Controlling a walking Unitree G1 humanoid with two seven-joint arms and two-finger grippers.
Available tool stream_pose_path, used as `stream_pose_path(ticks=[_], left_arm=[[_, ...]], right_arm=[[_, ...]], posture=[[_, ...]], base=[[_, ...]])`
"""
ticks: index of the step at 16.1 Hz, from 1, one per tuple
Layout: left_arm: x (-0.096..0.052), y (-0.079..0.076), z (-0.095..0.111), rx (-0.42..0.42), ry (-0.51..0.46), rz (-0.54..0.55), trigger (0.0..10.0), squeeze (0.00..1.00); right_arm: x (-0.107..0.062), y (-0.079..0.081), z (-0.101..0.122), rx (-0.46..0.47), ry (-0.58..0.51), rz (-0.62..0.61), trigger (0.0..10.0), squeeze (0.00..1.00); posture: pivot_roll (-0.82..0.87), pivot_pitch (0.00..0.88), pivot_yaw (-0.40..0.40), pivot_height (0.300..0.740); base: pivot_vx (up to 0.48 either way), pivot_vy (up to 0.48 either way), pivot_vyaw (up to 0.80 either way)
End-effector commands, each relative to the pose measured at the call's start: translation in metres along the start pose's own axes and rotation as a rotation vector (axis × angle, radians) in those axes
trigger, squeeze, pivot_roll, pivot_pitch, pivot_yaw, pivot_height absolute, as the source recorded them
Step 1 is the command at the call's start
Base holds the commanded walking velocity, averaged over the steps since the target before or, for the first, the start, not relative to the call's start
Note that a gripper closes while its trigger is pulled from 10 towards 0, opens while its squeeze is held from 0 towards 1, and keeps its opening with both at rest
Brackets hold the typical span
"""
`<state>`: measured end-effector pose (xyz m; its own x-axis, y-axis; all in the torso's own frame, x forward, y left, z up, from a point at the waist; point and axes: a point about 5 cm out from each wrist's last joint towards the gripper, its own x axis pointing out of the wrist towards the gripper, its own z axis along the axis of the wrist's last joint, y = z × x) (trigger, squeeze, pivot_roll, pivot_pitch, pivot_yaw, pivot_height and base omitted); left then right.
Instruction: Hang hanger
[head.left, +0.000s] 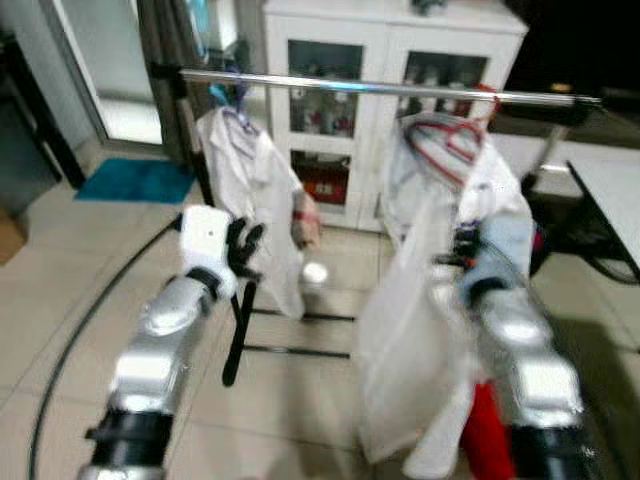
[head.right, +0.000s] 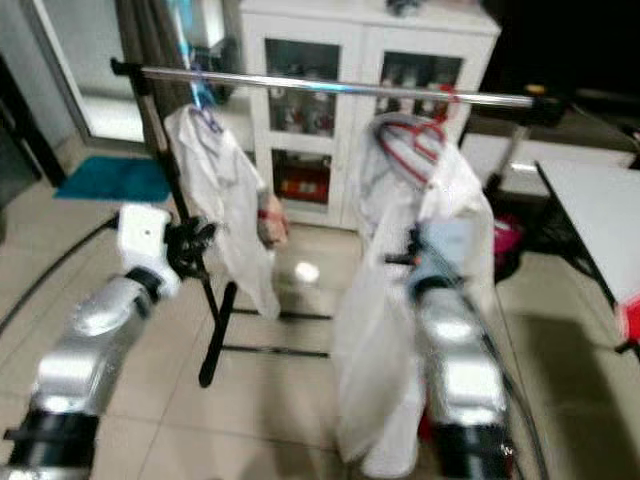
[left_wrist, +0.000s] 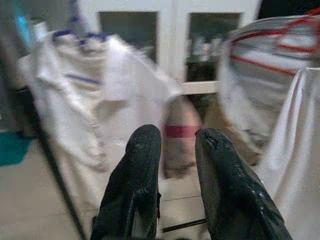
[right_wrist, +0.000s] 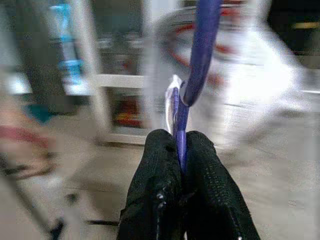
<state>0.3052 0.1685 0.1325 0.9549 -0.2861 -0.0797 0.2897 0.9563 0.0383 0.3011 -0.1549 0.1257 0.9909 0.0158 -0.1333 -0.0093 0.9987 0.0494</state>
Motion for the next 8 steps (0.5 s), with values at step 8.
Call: stream_pose_path(ticks=[8], left_arm=[[0.003, -0.007, 0.004, -0.005, -0.020, -0.003, 10.0, 0.00]], right_arm=[[0.001, 0.002, 0.011, -0.068, -0.049, 0.068, 10.0, 0.00]], posture=[[-0.11, 0.000, -0.047, 0.740]], base=[[0.364, 0.000, 0.00]])
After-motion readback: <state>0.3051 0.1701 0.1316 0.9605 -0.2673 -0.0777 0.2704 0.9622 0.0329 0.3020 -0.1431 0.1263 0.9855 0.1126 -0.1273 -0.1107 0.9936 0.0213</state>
